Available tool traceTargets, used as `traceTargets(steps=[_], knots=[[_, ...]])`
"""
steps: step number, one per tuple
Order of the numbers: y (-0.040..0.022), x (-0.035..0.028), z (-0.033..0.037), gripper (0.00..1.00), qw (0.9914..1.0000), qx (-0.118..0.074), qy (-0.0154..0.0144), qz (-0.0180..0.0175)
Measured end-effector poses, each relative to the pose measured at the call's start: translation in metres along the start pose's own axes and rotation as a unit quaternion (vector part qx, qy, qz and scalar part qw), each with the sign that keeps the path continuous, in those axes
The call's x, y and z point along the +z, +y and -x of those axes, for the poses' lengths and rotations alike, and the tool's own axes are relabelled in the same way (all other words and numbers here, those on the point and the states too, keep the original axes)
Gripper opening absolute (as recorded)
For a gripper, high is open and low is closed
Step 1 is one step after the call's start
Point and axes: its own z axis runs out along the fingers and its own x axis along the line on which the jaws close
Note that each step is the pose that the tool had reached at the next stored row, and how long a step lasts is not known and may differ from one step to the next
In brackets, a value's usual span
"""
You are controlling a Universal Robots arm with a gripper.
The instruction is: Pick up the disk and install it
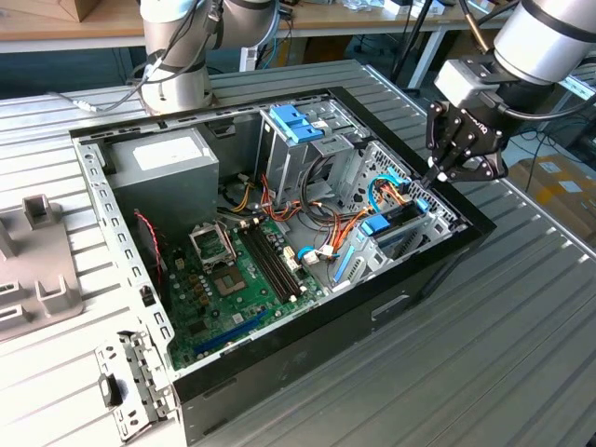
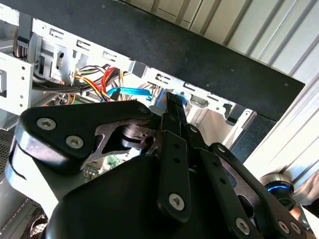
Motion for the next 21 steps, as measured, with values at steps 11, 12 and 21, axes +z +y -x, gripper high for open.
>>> traceTargets(steps=[11, 12, 21], knots=[[0.0053, -0.0019, -0.0006, 0.42, 1.0, 0.0, -0.0003, -0.0005], [0.0064, -0.002, -0.0008, 0.42, 1.0, -0.001, -0.0003, -0.0006], [0.0101, -0.0063, -0.001, 0.42, 0.99993, -0.012, -0.0006, -0.0002]])
